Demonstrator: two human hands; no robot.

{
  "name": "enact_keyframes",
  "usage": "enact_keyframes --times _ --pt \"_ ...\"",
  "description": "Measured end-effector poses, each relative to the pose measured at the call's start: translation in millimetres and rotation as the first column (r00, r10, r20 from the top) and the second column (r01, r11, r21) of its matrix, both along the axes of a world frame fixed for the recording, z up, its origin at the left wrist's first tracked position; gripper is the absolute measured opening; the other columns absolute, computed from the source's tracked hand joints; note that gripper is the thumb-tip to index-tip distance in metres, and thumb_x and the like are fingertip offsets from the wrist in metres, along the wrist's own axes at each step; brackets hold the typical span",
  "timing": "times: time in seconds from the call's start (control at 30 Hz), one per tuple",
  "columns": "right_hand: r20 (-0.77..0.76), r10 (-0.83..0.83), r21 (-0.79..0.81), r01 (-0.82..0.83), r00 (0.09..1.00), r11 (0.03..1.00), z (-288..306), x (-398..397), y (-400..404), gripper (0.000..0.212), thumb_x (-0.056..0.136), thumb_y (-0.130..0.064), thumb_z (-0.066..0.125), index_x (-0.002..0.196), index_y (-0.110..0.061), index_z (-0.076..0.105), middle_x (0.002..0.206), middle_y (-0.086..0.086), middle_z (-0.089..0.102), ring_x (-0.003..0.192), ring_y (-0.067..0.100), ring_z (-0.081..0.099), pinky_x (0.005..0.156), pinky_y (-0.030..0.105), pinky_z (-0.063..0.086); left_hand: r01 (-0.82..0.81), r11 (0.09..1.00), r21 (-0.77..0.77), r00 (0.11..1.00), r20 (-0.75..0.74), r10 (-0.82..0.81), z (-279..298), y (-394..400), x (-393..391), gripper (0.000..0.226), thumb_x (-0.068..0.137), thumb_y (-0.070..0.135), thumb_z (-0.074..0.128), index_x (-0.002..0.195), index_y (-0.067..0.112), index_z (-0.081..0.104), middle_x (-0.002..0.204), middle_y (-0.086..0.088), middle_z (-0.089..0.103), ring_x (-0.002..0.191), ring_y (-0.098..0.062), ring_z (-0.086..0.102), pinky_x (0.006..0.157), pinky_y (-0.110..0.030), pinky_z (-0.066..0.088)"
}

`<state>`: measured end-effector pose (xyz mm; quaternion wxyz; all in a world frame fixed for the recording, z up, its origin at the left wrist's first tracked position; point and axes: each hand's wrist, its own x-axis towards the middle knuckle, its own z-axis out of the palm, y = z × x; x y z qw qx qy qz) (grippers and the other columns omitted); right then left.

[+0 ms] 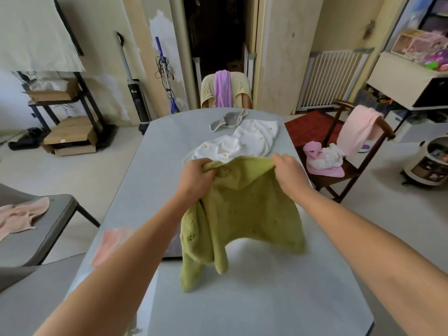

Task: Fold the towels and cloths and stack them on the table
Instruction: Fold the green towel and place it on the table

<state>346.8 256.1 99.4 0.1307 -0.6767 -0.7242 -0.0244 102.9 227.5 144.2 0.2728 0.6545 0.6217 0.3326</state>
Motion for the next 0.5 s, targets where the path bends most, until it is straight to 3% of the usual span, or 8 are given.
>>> enact_keyframes --times 0.07,0.13,0.23,0.3,0.33,0.4,0.43,0.5 --pt "-0.042 0.000 0.154 0.006 0.999 0.988 15.4 6.3 4.1 0.035 0.085 0.007 0.040 0.117 0.002 0.053 0.100 0.024 0.057 0.101 0.038 0.051 0.068 0.038 0.034 0.065 0.996 0.053 0.998 -0.005 -0.065 14.6 -2.5 6.6 0.015 0.090 0.022 0.058 0.090 0.019 0.073 0.081 0.002 0.071 0.077 -0.013 0.063 0.070 -0.027 0.050" --pt "0.045 -0.007 0.249 -0.004 0.999 0.968 18.4 18.6 -1.5 0.028 0.080 0.004 0.043 0.103 0.001 0.060 0.091 0.022 0.059 0.097 0.037 0.053 0.064 0.038 0.040 0.164 0.986 0.024 0.984 -0.070 -0.162 17.6 -10.1 16.4 0.018 0.091 0.026 0.059 0.085 0.015 0.071 0.078 -0.001 0.069 0.075 -0.016 0.062 0.068 -0.028 0.049" --pt "0.182 0.008 0.187 -0.042 0.983 0.981 -5.7 40.6 -25.9 0.027 0.069 -0.008 0.036 0.072 -0.003 0.062 0.067 0.015 0.055 0.075 0.034 0.059 0.050 0.033 0.046 0.285 0.948 -0.144 0.935 -0.178 -0.308 -2.7 -28.9 33.8 0.027 0.093 0.034 0.057 0.077 0.013 0.064 0.072 -0.002 0.065 0.068 -0.017 0.059 0.062 -0.026 0.043" --pt "0.178 0.000 0.088 -0.016 0.984 0.996 -35.8 51.0 -50.6 0.033 0.066 -0.011 0.030 0.065 -0.004 0.062 0.064 0.014 0.055 0.071 0.034 0.060 0.050 0.036 0.049 0.329 0.906 -0.266 0.880 -0.261 -0.396 -30.3 -43.7 46.4 0.033 0.093 0.039 0.055 0.073 0.014 0.059 0.080 -0.007 0.066 0.076 -0.024 0.060 0.066 -0.030 0.045" --pt "0.165 -0.010 0.020 0.007 0.986 1.000 -48.1 54.5 -63.6 0.035 0.069 -0.010 0.030 0.069 -0.004 0.065 0.069 0.014 0.058 0.077 0.034 0.060 0.055 0.038 0.051 0.349 0.883 -0.315 0.850 -0.290 -0.440 -46.3 -50.0 52.9 0.033 0.093 0.040 0.054 0.071 0.016 0.055 0.085 -0.010 0.066 0.083 -0.027 0.061 0.071 -0.033 0.045" --pt "0.218 -0.060 -0.141 0.093 0.974 0.986 -73.3 60.8 -89.1 0.032 0.083 -0.005 0.036 0.095 -0.007 0.066 0.099 0.011 0.061 0.107 0.031 0.054 0.079 0.039 0.050 0.385 0.833 -0.396 0.794 -0.318 -0.518 -79.3 -61.0 63.2 0.027 0.094 0.040 0.053 0.079 0.018 0.058 0.096 -0.009 0.067 0.093 -0.029 0.061 0.077 -0.034 0.046" --pt "0.252 -0.065 -0.225 0.123 0.966 0.967 -91.1 66.1 -101.7 0.031 0.089 -0.005 0.038 0.108 -0.010 0.062 0.113 0.007 0.057 0.120 0.026 0.046 0.089 0.035 0.046 0.401 0.805 -0.436 0.769 -0.317 -0.555 -95.5 -65.9 67.2 0.026 0.094 0.041 0.053 0.091 0.017 0.063 0.101 -0.008 0.067 0.096 -0.028 0.061 0.079 -0.034 0.047" --pt "0.293 -0.098 -0.431 0.223 0.951 0.874 -123.7 80.0 -126.8 0.035 0.093 -0.006 0.039 0.121 -0.013 0.058 0.128 0.007 0.053 0.129 0.024 0.042 0.098 0.032 0.043 0.426 0.725 -0.541 0.716 -0.288 -0.636 -125.0 -72.7 75.1 0.034 0.094 0.041 0.053 0.114 0.016 0.063 0.113 -0.005 0.065 0.104 -0.026 0.061 0.085 -0.033 0.048"
